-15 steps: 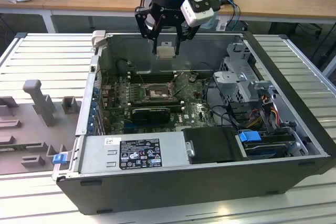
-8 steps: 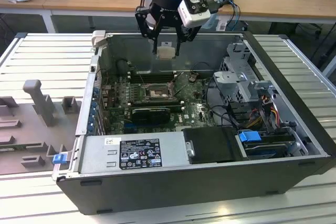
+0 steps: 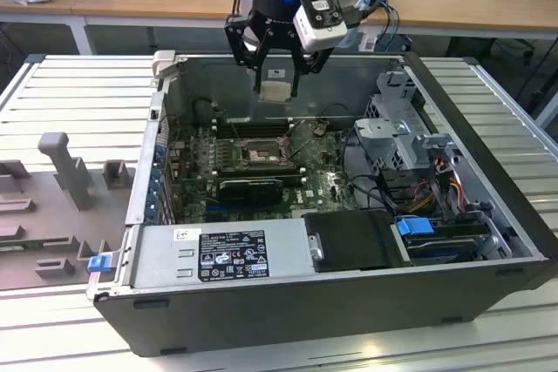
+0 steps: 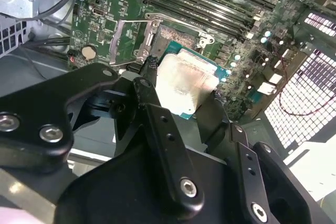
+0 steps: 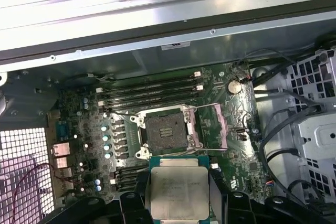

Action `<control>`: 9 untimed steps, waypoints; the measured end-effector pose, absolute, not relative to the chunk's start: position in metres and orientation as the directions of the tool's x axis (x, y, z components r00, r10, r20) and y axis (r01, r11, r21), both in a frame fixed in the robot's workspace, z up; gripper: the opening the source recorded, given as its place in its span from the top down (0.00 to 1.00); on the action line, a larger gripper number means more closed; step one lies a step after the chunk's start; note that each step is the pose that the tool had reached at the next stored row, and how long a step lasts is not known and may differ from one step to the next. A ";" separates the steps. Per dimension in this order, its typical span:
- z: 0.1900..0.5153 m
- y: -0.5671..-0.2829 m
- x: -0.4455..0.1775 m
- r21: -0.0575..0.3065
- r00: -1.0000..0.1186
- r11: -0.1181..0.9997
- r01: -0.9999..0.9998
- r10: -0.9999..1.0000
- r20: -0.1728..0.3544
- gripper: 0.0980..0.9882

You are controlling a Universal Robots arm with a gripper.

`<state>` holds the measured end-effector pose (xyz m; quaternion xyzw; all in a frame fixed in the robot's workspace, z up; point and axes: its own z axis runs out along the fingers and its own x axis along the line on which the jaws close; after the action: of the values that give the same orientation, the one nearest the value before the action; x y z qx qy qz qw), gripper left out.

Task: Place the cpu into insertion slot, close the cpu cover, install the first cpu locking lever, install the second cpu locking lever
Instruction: 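Place the cpu into insertion slot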

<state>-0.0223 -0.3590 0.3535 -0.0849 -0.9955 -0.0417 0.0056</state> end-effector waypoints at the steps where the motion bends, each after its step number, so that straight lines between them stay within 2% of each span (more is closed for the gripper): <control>1: 0.353 -0.359 -0.022 0.082 -0.985 0.981 0.175 0.174 0.018 0.50; 9: 0.350 -0.359 -0.022 0.077 -0.975 0.972 0.221 0.220 0.017 0.50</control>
<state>-0.0223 -0.3590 0.3496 -0.1112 -0.9930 -0.0394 0.0042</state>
